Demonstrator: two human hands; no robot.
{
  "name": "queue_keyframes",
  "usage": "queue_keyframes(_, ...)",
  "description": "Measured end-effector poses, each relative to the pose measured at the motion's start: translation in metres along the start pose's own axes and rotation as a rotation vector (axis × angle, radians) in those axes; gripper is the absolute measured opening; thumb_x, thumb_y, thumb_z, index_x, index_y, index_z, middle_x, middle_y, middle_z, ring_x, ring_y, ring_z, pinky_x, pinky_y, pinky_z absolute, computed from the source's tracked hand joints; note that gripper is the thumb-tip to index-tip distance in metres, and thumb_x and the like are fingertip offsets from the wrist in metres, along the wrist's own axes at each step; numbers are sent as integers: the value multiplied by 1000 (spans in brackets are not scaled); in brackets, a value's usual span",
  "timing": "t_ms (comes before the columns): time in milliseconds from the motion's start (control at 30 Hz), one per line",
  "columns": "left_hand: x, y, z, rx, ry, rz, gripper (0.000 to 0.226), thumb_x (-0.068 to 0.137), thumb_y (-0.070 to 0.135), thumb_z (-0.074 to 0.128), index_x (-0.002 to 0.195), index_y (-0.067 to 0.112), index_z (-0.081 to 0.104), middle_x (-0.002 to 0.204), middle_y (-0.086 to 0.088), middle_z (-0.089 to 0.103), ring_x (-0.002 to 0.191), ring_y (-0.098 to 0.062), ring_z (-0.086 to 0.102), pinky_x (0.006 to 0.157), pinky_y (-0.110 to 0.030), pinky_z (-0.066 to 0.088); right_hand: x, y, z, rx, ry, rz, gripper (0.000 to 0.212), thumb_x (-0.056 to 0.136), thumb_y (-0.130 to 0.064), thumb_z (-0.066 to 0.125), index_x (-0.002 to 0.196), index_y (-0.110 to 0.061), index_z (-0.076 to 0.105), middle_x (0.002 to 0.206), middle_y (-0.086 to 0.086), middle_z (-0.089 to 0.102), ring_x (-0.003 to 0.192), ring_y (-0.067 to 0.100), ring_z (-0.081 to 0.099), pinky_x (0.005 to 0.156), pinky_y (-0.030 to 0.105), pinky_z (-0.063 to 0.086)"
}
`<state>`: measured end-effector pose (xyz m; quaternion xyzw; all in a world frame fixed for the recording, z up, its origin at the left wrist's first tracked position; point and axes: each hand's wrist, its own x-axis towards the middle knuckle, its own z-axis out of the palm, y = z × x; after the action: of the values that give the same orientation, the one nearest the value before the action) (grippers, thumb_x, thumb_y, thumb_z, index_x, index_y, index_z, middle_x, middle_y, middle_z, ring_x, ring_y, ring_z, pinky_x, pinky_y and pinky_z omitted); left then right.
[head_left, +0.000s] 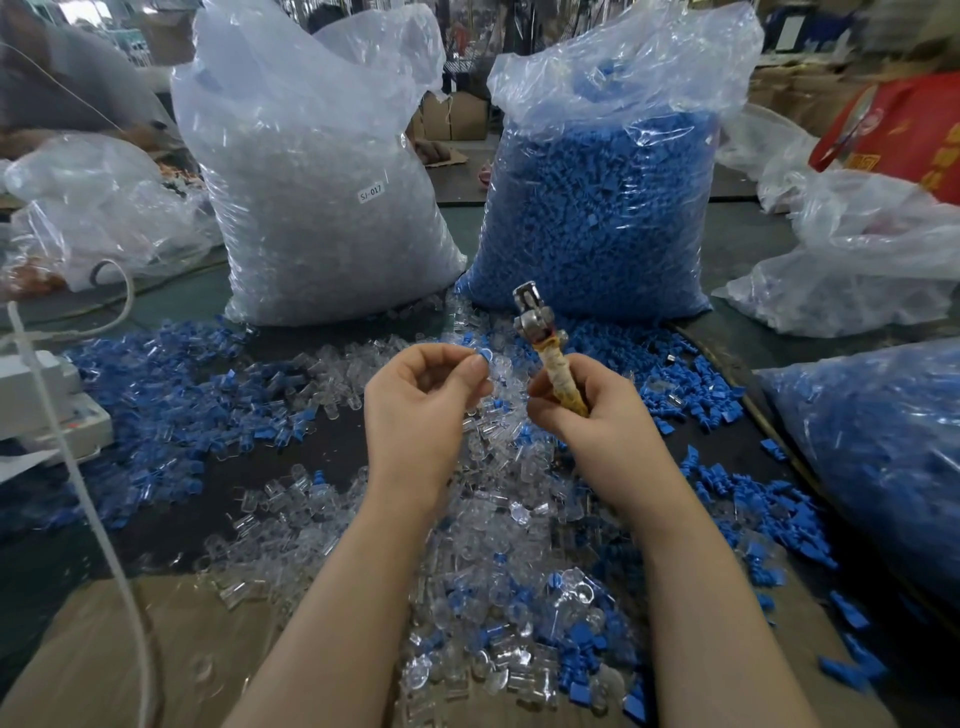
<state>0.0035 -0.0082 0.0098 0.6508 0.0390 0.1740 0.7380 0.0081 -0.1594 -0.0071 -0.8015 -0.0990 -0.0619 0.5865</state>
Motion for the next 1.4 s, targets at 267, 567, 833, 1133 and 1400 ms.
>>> queue_keyframes(267, 4, -2, -2, -34, -3, 57, 13, 87, -1, 67, 82, 10, 67, 71, 1, 71, 68, -9, 68, 67, -19, 55, -2, 1, -2, -133, -162, 37, 18, 84, -14, 67, 96, -6, 56, 90, 23, 58, 75, 37, 52, 68, 45, 44)
queue_keyframes(567, 4, -1, -5, -60, -55, 101, 12, 88, -1, 66, 84, 11, 67, 70, 4, 70, 66, -5, 65, 64, -15, 52, -3, -1, -3, -160, -230, 62, 18, 84, -6, 62, 100, -8, 54, 92, 21, 57, 68, 22, 46, 64, 38, 39)
queue_keyframes(833, 4, -2, -4, -65, -93, 103, 12, 88, -1, 65, 85, 10, 67, 72, 5, 72, 70, -8, 68, 67, -17, 53, -3, 1, -2, -178, -225, 29, 19, 81, -2, 55, 90, -19, 55, 68, -4, 47, 57, 15, 40, 56, 33, 36)
queue_keyframes(1133, 4, -1, -3, -66, -87, 98, 14, 88, -1, 65, 84, 12, 67, 69, 7, 71, 67, -5, 66, 65, -16, 52, -3, 3, -1, -154, -227, 28, 22, 82, -3, 56, 91, -23, 54, 63, -11, 44, 53, 10, 38, 52, 29, 35)
queue_keyframes(1400, 3, 1, -4, -82, -92, 97, 13, 89, -2, 63, 85, 10, 66, 69, 6, 70, 65, -5, 65, 64, -16, 52, -3, 4, -3, -120, -269, 40, 25, 84, -2, 57, 94, -24, 52, 65, -16, 45, 55, 8, 37, 50, 22, 34)
